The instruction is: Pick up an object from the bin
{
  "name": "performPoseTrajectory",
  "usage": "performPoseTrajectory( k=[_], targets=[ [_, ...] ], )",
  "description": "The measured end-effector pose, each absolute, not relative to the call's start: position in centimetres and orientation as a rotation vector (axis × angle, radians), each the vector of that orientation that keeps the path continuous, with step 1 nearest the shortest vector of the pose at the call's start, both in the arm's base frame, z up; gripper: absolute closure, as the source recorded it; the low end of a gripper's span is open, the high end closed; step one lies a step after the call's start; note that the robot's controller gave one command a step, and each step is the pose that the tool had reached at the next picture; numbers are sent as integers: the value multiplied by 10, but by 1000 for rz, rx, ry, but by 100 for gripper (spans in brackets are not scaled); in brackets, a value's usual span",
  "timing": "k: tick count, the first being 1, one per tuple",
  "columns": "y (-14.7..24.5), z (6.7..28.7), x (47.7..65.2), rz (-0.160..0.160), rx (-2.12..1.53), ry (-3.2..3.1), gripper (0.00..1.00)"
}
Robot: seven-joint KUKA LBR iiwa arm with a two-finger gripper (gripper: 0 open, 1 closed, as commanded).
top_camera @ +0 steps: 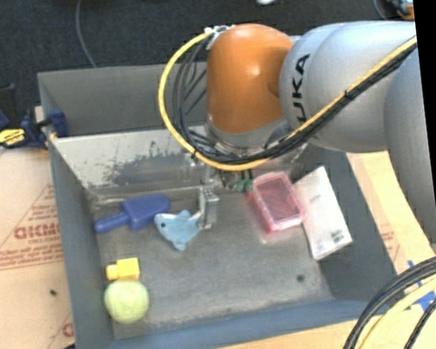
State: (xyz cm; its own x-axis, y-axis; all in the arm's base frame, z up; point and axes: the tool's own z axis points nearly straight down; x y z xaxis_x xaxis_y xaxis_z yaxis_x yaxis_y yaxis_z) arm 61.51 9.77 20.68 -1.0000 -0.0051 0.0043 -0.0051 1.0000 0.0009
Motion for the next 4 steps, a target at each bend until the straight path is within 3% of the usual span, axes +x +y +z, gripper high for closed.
performPoseTrajectory(
  k=[1, 2, 3, 4],
  targets=[
    [97, 212, 617, -3, 4, -3146, 0],
    [86, 146, 610, -1, 177, -3140, 0],
    [74, 127, 630, -1, 460, -3113, 0],
    [75, 86, 623, 1, 602, -3092, 0]
  ],
)
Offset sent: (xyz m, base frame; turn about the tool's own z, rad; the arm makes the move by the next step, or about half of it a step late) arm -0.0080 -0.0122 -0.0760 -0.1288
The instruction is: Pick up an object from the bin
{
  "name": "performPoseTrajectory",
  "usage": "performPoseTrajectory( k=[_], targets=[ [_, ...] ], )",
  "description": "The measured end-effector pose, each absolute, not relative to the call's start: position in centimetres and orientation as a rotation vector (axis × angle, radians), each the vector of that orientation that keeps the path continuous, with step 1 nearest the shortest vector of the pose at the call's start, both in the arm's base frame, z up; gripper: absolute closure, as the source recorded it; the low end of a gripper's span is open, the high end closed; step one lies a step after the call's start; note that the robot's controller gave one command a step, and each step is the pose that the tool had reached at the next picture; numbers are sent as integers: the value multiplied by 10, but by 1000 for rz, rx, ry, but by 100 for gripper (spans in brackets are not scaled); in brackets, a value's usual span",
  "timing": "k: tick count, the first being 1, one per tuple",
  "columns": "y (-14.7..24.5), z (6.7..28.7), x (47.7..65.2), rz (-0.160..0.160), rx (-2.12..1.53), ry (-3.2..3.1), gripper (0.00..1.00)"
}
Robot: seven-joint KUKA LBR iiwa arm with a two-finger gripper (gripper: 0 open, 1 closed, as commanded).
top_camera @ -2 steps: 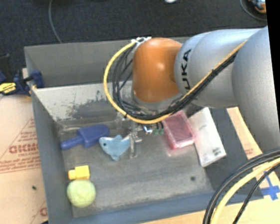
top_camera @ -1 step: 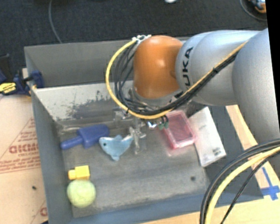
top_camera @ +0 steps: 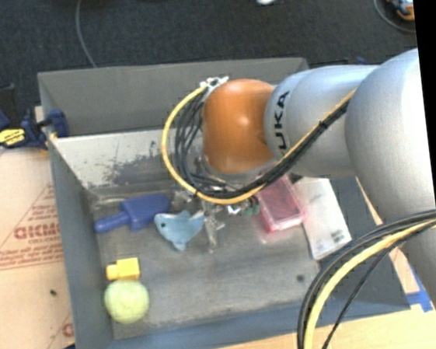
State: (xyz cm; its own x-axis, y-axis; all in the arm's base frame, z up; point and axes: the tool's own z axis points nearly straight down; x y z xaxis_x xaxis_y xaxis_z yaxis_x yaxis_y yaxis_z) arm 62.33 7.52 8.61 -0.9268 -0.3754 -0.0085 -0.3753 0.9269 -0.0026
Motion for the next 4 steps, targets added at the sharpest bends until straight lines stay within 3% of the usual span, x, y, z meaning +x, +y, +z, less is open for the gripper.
performPoseTrajectory(
  k=[1, 2, 3, 4],
  targets=[
    [68, 83, 640, 3, -425, 3102, 100],
    [68, 83, 640, 4, -423, 3103, 100],
    [92, 174, 649, 2, -445, 3096, 100],
    [78, 98, 652, 6, -420, 3101, 100]
  ],
)
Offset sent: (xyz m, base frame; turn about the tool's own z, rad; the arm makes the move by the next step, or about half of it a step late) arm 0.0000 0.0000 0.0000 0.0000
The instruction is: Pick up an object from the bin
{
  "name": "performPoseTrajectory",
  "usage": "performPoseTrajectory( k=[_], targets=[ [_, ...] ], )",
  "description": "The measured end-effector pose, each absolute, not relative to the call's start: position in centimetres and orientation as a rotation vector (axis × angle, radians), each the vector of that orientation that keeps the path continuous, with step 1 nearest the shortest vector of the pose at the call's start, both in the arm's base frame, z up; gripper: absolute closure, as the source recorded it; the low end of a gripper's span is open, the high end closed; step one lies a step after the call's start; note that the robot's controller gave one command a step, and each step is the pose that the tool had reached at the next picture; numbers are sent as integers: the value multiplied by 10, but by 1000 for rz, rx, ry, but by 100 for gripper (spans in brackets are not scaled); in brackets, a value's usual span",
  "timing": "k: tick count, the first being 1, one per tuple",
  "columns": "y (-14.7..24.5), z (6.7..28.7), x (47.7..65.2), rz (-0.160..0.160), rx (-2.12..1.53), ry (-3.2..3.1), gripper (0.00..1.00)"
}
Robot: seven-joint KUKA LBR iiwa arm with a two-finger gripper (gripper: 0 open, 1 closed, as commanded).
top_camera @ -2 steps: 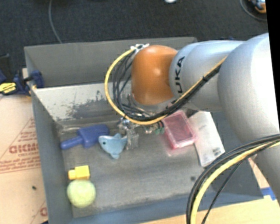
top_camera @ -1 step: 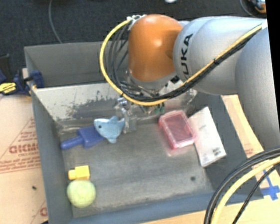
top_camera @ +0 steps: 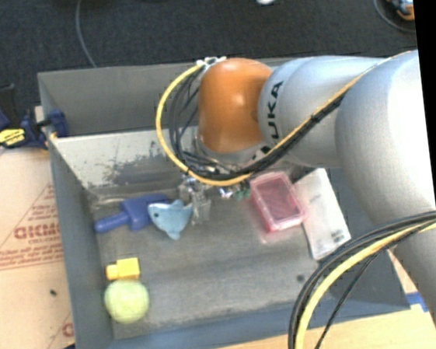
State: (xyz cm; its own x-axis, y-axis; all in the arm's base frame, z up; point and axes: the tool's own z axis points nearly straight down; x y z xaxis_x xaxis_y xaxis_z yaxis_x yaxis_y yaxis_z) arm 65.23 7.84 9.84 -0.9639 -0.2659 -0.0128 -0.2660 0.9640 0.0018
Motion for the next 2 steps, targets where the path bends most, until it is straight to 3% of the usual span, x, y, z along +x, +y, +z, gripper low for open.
performPoseTrajectory(
  k=[1, 2],
  targets=[
    [76, 193, 649, 1, -429, 3098, 100],
    [99, 193, 649, 5, -435, 3092, 100]
  ],
)
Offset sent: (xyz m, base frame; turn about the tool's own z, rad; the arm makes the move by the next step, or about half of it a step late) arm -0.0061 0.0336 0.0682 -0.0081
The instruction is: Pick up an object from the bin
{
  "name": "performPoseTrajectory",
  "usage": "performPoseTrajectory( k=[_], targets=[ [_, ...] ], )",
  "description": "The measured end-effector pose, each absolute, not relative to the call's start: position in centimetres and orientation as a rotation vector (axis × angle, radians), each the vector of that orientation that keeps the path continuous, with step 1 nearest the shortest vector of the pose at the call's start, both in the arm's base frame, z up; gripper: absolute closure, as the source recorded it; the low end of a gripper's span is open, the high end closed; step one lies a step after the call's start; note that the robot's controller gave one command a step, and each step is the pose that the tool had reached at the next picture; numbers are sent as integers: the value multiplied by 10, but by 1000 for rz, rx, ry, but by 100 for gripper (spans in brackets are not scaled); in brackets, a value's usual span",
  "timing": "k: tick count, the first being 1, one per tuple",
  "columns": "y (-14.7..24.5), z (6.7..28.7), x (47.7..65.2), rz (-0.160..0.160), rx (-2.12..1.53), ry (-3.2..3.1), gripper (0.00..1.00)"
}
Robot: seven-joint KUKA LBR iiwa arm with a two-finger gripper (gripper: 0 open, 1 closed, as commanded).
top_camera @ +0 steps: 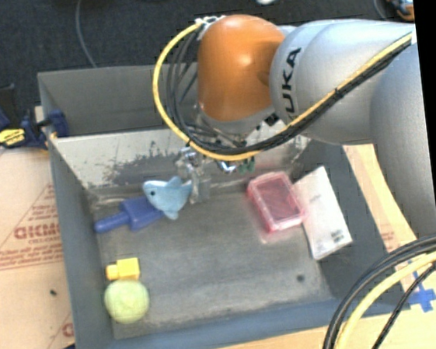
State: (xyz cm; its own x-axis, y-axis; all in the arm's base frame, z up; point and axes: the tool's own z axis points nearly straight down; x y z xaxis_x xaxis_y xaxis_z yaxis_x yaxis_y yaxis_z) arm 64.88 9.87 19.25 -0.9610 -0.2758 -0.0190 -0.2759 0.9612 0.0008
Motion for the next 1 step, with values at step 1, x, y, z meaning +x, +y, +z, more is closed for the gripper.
performPoseTrajectory(
  k=[1],
  targets=[
    [100, 188, 648, 7, -438, 3096, 100]
  ],
)
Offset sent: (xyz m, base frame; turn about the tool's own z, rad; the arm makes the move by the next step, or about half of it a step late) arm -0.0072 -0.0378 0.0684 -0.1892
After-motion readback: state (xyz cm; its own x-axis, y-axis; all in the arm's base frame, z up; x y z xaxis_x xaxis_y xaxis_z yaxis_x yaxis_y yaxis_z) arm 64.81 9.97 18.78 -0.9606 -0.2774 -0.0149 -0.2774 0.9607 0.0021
